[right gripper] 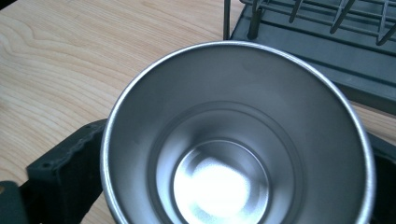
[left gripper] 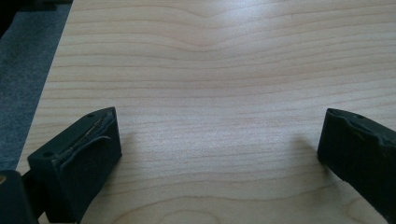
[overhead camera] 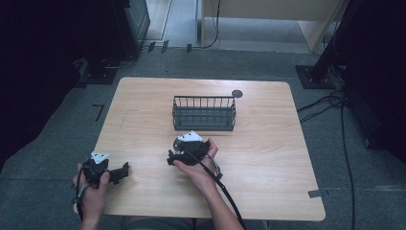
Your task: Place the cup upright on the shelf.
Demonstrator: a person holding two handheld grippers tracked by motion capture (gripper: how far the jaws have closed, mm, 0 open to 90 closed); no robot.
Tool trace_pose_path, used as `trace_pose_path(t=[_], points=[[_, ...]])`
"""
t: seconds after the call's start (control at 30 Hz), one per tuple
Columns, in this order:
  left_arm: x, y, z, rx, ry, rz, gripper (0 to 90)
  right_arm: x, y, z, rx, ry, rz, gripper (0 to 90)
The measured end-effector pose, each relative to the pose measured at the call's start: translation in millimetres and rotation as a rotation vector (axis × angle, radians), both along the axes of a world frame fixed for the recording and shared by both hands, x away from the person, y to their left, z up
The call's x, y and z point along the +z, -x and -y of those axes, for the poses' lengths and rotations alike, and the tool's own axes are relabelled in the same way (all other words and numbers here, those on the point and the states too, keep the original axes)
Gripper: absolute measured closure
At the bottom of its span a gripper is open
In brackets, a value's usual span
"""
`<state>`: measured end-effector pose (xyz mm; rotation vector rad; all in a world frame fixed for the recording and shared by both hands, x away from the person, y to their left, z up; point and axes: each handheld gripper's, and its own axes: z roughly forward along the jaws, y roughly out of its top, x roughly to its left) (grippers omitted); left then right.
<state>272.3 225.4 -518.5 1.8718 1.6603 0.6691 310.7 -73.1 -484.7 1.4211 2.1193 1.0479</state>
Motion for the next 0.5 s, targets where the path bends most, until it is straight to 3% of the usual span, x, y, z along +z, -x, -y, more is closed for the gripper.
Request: trace_pose_path(t=[0.3,0.5], points=[[0.0,0.0,0.0,0.000,0.000,0.000,0.0,-1.2,0.6,-2.1,-0.028,0.037,0.024,15.9],[0.0,0.0,0.0,0.000,0.000,0.000,0.0,0.4,0.9,1.3,-0.056,0.047,0.035,17.8]])
